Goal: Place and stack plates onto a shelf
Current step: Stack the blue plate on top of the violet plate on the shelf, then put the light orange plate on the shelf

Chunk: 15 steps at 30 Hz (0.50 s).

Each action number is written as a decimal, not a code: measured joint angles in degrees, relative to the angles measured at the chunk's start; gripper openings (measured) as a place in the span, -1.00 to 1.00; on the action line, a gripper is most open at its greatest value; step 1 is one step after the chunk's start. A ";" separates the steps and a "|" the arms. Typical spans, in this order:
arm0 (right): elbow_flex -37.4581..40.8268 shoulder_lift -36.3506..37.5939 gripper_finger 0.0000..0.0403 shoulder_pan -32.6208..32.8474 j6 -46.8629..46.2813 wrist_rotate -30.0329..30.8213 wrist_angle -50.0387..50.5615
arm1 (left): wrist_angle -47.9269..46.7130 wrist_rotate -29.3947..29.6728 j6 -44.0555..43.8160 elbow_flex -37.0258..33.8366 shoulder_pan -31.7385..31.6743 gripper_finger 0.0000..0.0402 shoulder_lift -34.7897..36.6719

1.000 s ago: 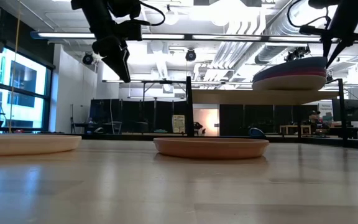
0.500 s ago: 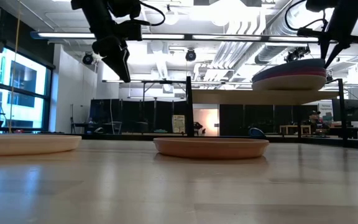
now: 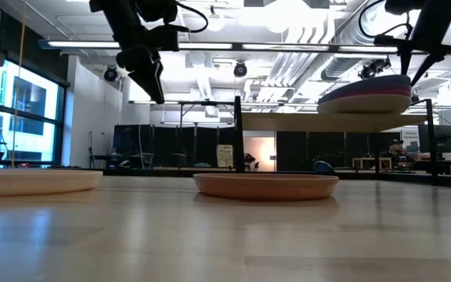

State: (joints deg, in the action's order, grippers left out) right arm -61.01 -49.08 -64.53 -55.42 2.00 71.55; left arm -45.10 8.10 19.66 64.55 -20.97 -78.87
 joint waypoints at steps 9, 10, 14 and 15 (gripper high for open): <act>0.00 1.50 -0.39 0.00 0.31 0.15 -1.56 | 0.00 0.00 0.00 0.00 0.02 -0.42 0.00; 0.00 1.86 -0.37 0.00 0.33 0.15 -1.60 | 0.00 0.00 0.00 0.00 0.02 -0.42 0.00; -0.02 3.36 -0.31 0.00 0.88 0.06 -1.98 | 0.00 0.00 0.00 0.00 0.02 -0.42 0.00; -0.02 3.68 -0.30 0.00 1.67 -0.37 -2.11 | 0.00 0.00 0.00 0.00 0.02 -0.42 0.00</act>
State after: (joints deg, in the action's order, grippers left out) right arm -61.04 -45.40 -64.53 -53.75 1.63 69.44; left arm -45.10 8.10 19.66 64.55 -20.95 -78.87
